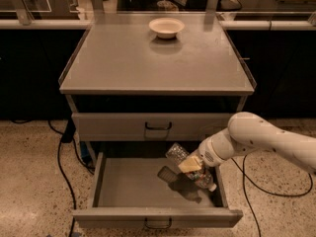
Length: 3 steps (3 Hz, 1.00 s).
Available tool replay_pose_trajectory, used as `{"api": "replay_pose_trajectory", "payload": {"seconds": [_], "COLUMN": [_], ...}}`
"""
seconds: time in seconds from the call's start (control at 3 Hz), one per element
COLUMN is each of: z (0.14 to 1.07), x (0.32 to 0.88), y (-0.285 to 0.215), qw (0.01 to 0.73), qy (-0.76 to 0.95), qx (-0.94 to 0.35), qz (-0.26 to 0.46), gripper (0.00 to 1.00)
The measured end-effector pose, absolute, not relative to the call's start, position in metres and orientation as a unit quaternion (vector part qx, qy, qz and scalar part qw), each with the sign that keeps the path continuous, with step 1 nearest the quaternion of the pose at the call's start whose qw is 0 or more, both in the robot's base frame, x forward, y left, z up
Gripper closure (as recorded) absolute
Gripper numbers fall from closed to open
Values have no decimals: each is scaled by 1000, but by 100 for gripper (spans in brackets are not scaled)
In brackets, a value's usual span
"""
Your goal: Place water bottle into middle drawer
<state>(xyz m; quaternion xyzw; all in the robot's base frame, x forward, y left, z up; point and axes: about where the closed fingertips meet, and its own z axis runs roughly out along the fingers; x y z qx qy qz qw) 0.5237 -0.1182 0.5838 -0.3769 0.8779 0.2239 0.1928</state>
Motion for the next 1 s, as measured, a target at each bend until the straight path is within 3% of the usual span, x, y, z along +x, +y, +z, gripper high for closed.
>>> {"api": "replay_pose_trajectory", "payload": {"seconds": [0.67, 1.0], "z": [536, 536], "x": [514, 514], "y": [-66, -66], "qw": [150, 150], "qy": [848, 848], "qx": [-425, -425], "qz": [279, 279], "gripper": [100, 100]}}
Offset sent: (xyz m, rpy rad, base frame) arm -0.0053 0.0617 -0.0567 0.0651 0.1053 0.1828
